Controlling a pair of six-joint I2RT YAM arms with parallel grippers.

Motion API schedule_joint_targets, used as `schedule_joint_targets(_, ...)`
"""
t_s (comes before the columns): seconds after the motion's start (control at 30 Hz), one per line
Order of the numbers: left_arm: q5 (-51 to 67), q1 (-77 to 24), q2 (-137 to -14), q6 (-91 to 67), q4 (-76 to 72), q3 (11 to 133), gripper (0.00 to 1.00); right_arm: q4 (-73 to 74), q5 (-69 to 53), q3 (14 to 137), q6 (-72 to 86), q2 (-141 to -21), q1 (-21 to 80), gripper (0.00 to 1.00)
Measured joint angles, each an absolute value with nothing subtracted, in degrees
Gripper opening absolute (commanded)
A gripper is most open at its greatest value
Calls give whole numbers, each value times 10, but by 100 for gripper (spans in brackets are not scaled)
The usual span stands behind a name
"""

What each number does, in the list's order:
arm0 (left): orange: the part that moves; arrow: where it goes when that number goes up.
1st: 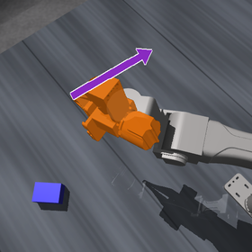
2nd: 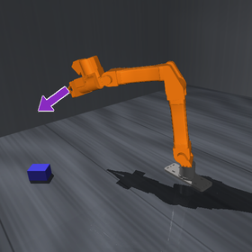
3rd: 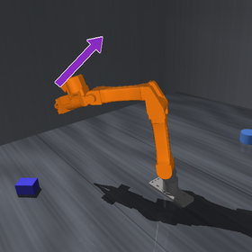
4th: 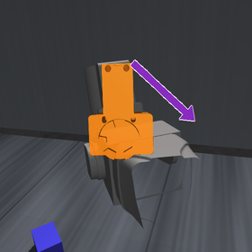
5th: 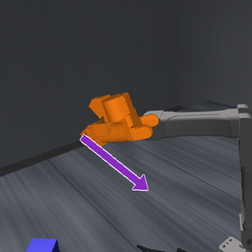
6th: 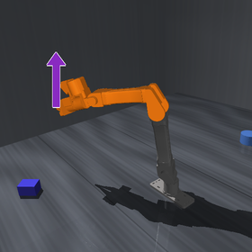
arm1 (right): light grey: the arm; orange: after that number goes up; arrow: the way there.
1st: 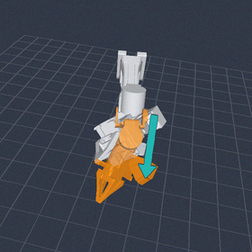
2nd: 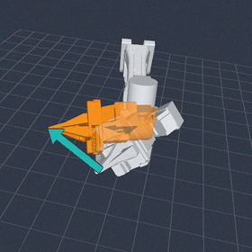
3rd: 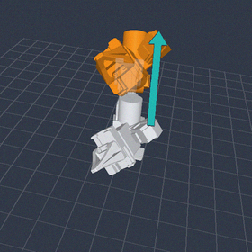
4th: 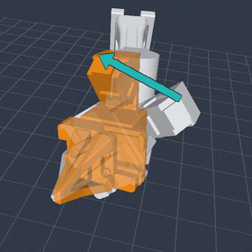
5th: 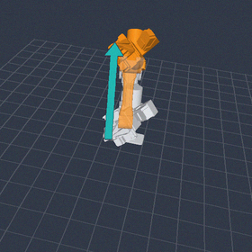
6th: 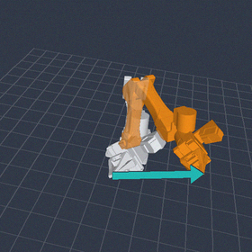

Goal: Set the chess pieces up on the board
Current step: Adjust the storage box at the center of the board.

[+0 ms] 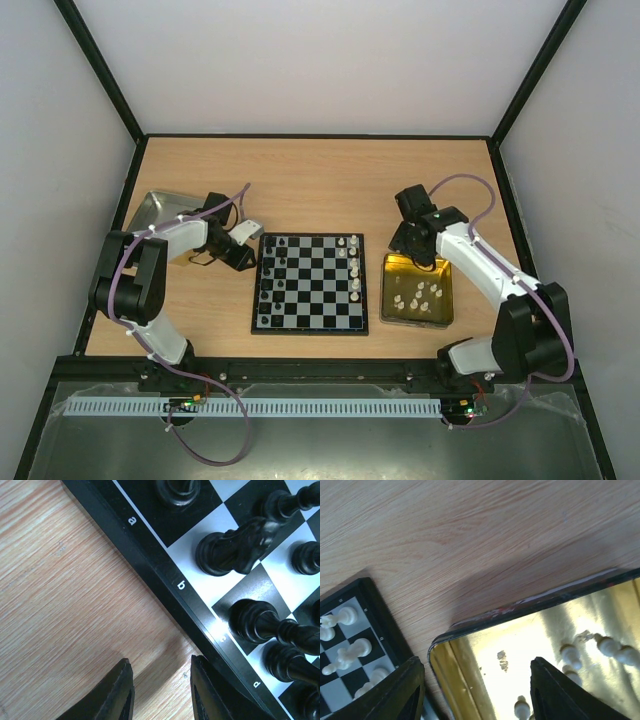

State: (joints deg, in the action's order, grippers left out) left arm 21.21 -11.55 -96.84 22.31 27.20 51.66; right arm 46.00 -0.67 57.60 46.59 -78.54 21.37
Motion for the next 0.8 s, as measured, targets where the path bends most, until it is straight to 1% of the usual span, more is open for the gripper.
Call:
schedule_joint_targets(0.37,215,-116,-968,223,272,517,33,436,-101,546,571,-797,209,54)
schedule_joint_targets(0.8,215,-116,-968,224,272,517,33,414,-91,553,643,-839,190,54)
